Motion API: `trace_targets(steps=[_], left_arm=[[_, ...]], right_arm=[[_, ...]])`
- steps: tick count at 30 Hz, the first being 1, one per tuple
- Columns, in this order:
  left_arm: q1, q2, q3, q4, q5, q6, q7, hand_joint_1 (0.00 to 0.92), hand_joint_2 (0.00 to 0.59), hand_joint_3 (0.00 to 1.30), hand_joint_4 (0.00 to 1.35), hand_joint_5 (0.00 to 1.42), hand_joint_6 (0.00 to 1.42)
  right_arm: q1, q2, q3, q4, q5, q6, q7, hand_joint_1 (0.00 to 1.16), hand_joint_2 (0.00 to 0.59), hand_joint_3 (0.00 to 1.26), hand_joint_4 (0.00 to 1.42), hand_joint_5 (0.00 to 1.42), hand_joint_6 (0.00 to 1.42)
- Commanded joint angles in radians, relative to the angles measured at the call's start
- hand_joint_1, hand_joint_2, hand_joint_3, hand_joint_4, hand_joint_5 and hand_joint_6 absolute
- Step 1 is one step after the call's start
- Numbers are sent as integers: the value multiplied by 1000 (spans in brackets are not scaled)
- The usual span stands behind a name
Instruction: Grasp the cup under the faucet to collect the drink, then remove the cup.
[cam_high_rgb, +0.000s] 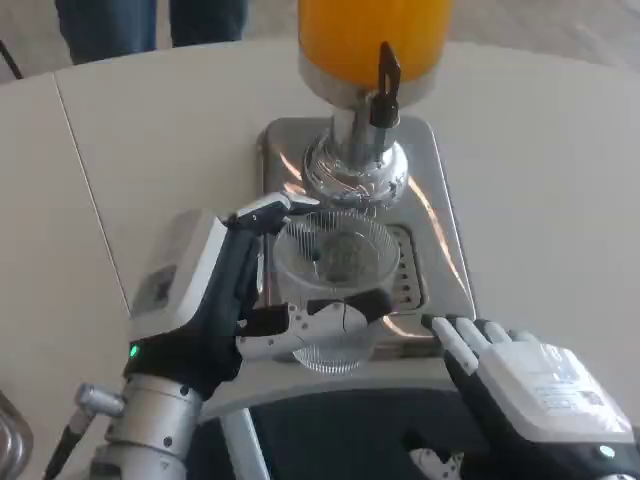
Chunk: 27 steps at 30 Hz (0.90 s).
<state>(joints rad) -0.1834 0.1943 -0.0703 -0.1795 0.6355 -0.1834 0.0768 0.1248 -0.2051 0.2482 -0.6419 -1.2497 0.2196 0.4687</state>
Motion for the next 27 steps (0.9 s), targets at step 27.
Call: trace_targets(steps=[27], left_arm=[[-424,-128,-171,608,79,94,433,475,133,1013,1191,1424,1424]], right_arm=[[51,-29,-104,-136,21,-18,143,461,410,0,0,0,0]])
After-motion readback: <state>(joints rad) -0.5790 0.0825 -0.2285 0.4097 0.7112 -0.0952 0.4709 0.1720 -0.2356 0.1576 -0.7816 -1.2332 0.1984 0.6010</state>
